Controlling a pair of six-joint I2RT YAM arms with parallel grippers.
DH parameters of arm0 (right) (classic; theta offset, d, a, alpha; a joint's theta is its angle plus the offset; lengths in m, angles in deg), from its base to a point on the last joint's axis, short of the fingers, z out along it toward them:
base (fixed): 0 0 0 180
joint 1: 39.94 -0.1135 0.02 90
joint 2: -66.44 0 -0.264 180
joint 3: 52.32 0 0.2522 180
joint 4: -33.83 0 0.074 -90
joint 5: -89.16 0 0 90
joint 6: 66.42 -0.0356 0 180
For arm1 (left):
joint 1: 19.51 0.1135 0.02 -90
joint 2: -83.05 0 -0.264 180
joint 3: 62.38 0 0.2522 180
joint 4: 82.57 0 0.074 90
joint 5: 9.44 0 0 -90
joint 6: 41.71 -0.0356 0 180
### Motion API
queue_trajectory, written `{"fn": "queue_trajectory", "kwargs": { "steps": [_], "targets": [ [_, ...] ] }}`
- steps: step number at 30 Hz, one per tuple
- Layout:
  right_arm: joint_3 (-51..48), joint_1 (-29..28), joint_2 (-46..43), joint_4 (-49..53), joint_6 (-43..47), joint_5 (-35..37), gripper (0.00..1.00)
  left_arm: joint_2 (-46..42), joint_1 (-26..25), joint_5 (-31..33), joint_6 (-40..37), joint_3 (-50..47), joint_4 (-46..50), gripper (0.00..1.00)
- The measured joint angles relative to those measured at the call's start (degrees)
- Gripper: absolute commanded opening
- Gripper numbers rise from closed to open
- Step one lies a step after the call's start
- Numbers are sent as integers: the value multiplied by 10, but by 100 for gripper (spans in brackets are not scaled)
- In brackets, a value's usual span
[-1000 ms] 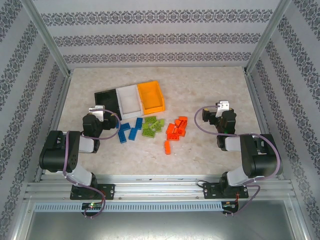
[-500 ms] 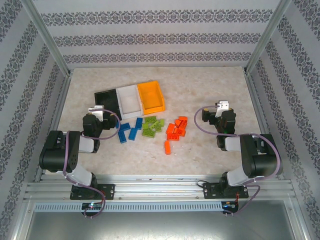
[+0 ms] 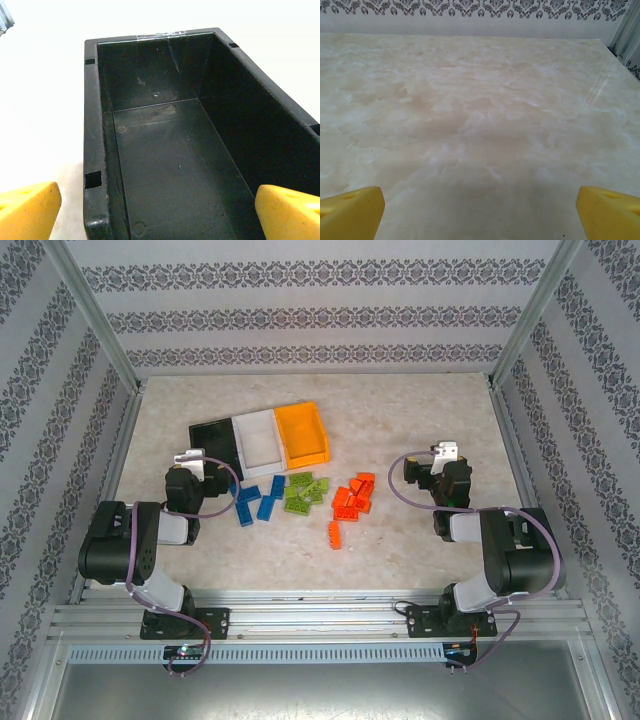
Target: Sort the legos into containers by color
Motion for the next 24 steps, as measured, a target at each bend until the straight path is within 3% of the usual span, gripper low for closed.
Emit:
{"fn": "queue_trajectory", "kwargs": {
  "steps": [9, 13, 17, 20, 24],
  "targets": [
    [18, 0, -27, 61, -19, 47, 98, -22, -1, 23, 3, 11, 39, 100],
    [68, 0, -83, 167, -44, 80, 98, -87, -1, 70, 19, 56, 144, 100],
    [192, 15, -116, 346, -137, 100, 98, -145, -1, 133, 55, 153, 279, 100],
    [313, 26, -100, 473, -198, 71, 98, -165, -1, 150, 85, 247, 397, 100],
    [433, 13, -39, 575, -255, -29, 98, -184, -1, 150, 142, 315, 511, 100]
  ]
}}
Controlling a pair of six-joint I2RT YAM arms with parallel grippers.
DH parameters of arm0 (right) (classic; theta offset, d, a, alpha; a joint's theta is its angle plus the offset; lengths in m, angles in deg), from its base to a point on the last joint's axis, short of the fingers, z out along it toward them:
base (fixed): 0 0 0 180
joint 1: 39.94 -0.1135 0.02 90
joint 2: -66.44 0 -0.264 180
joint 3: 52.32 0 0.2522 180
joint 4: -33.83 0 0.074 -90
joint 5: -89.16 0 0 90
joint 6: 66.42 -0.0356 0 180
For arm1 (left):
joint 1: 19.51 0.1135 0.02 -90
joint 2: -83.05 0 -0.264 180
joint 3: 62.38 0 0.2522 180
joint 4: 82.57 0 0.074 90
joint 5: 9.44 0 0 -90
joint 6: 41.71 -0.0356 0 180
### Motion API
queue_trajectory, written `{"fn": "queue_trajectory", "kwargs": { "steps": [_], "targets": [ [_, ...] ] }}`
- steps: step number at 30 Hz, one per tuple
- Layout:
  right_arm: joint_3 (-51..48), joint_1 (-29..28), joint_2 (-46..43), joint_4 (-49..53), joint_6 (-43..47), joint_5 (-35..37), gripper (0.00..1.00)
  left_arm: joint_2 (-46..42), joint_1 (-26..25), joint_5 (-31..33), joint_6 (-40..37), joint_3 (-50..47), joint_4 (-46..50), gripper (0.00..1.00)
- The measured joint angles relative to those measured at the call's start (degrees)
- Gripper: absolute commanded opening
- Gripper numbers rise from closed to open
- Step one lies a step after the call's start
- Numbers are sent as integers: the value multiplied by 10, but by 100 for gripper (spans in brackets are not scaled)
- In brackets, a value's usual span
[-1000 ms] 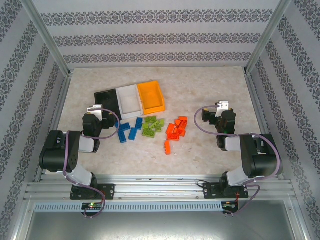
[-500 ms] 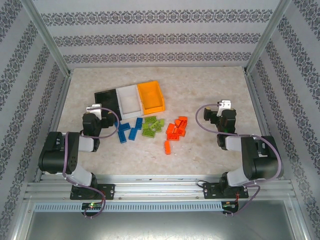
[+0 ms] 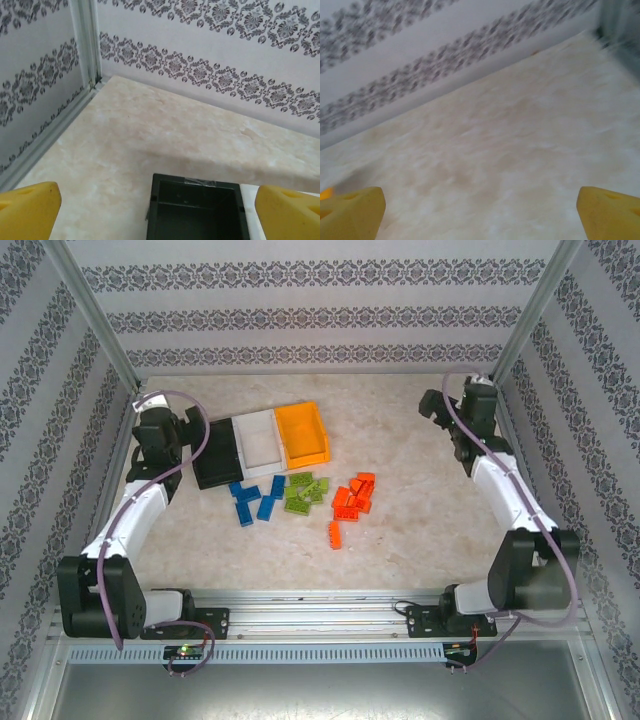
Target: Sort the legos into containers by color
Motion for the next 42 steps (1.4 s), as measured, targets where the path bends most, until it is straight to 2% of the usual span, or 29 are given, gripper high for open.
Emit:
{"fn": "queue_trajectory", "kwargs": {
  "steps": [6, 10, 15, 18, 27, 30, 32, 36, 38, 42],
  "targets": [
    [118, -103, 115, 143, -21, -96, 98, 2, 0, -5, 66, 13, 143, 100],
    [212, -171, 187, 227, -18, -127, 98, 67, 0, -16, 89, 76, 246, 100],
    [319, -220, 252, 317, -5, -144, 98, 143, 7, -40, 92, 137, 318, 100],
    [337, -228, 266, 342, 0, -152, 98, 199, 21, -65, 83, 171, 342, 98],
    [329, -227, 266, 377, 3, -152, 98, 352, 56, -109, 52, 263, 372, 67],
    [318, -223, 266, 381, 4, -152, 98, 389, 57, -121, 40, 293, 376, 60],
    [312, -221, 266, 384, 4, -152, 98, 413, 56, -130, 31, 315, 378, 50],
    [308, -212, 264, 387, 4, -152, 98, 439, 55, -141, 11, 347, 386, 48],
    [305, -208, 262, 387, 4, -152, 98, 450, 50, -145, 2, 368, 390, 43],
    [295, -200, 260, 391, 4, -152, 98, 480, 28, -154, -12, 415, 398, 42]
  ]
}}
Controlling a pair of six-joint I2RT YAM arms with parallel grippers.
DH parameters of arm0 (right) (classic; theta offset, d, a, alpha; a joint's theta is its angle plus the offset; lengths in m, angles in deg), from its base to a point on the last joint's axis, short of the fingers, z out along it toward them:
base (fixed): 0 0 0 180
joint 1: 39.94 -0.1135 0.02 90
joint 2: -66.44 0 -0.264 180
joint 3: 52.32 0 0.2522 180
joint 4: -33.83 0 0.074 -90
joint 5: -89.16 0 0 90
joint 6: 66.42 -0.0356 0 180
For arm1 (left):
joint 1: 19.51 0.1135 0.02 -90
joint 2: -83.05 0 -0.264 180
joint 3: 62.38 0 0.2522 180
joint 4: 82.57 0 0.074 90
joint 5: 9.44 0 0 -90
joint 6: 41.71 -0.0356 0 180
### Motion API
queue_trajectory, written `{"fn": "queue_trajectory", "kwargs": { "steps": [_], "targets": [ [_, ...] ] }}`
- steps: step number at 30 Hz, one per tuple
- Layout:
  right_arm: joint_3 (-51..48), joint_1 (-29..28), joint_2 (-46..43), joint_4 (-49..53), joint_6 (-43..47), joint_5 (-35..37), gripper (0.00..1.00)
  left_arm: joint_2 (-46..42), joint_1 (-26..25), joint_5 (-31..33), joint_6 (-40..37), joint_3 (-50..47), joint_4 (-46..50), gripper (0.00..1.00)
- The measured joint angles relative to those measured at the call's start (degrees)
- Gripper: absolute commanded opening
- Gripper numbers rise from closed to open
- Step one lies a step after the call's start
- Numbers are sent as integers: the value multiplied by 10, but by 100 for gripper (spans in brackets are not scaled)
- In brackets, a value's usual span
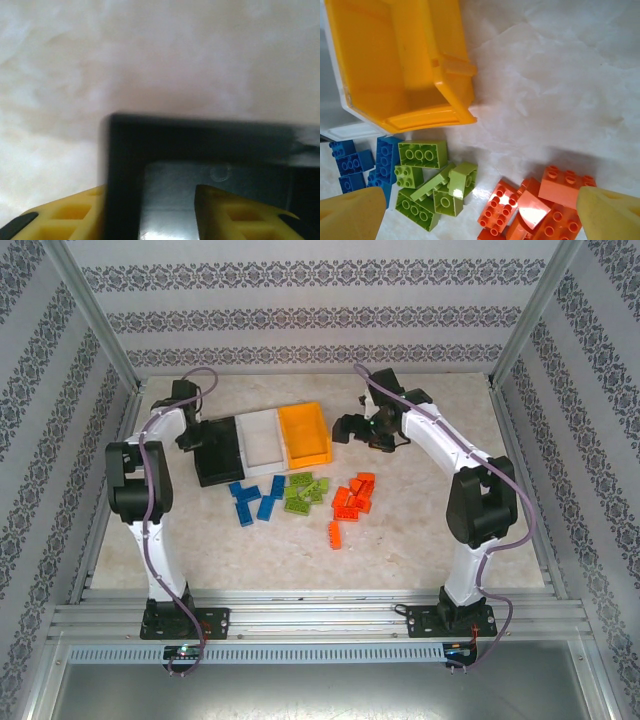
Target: Sort the legos into containers by color
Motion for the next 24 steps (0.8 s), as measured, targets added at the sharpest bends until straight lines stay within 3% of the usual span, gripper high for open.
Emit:
{"fn": "queue_trajectory", "kwargs": {
  "steps": [3, 8, 14, 24],
  "targets": [
    [-13, 9, -8, 10, 0, 2, 97, 24, -27, -7, -4, 34, 5, 42],
    [-49, 29, -44, 39, -4, 14, 87, 59, -73, -29, -2, 90, 19, 41],
    [-91, 57, -68, 82, -7, 30, 85, 70, -119, -49, 26, 110, 26, 40],
    [-107, 20, -64, 108, -6, 53, 82, 49, -118, -57, 63, 77, 37, 45]
  ]
}}
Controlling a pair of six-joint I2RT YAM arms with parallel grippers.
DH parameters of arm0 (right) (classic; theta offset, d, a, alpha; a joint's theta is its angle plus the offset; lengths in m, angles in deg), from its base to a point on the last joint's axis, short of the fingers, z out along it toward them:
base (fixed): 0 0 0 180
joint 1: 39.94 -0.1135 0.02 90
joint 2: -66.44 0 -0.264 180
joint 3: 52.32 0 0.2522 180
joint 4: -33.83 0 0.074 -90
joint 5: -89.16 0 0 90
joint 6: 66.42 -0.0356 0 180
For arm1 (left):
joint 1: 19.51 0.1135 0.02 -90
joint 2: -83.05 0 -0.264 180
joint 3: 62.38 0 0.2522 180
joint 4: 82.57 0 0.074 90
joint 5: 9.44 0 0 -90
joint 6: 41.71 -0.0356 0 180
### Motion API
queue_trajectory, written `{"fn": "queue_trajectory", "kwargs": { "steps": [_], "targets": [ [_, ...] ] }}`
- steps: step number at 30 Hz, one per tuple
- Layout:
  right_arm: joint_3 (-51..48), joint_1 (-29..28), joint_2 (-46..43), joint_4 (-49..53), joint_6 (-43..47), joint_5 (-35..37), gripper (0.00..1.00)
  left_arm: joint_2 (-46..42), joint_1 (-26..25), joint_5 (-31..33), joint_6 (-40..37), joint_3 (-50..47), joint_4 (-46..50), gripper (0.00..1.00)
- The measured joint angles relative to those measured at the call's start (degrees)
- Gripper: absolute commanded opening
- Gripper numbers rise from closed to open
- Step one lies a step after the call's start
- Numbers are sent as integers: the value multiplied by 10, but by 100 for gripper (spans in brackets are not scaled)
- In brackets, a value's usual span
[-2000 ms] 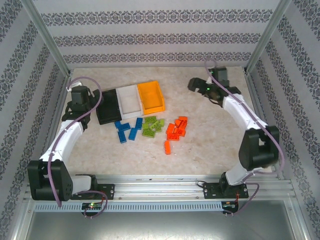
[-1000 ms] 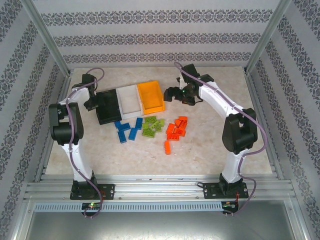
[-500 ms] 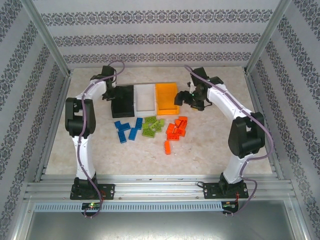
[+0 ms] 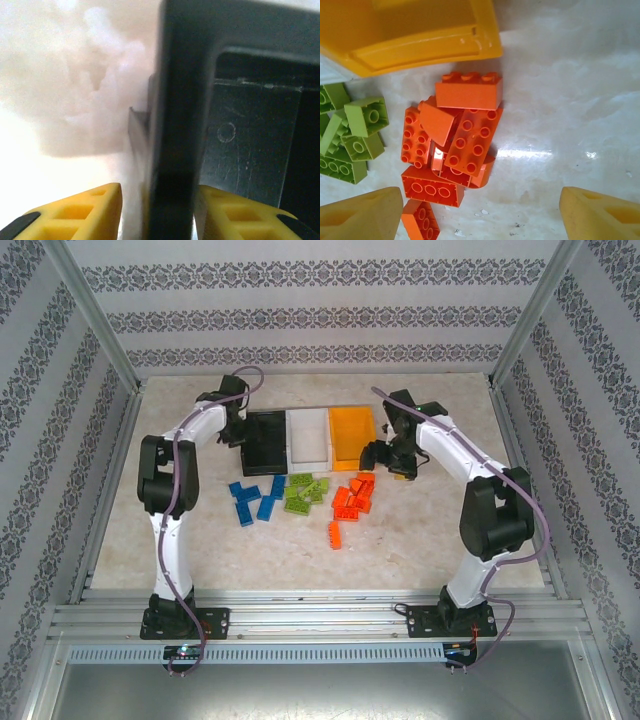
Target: Sort the legos into containers by color
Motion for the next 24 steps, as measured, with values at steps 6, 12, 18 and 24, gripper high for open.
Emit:
{"fn": "queue_trajectory", "kwargs": {
  "steps": [6, 12, 18, 24],
  "targets": [
    [0, -33, 34, -6, -7, 9, 77, -72, 12, 0, 14, -39, 5, 48],
    [-4, -50, 63, -20, -15, 9, 68, -156, 16, -5, 21, -96, 5, 50],
    [-30, -57, 65, -32, -27, 9, 60, -200, 16, -17, 27, -162, 5, 51],
    [-46, -59, 83, -43, -32, 10, 56, -216, 16, -22, 34, -195, 5, 51]
  ]
}}
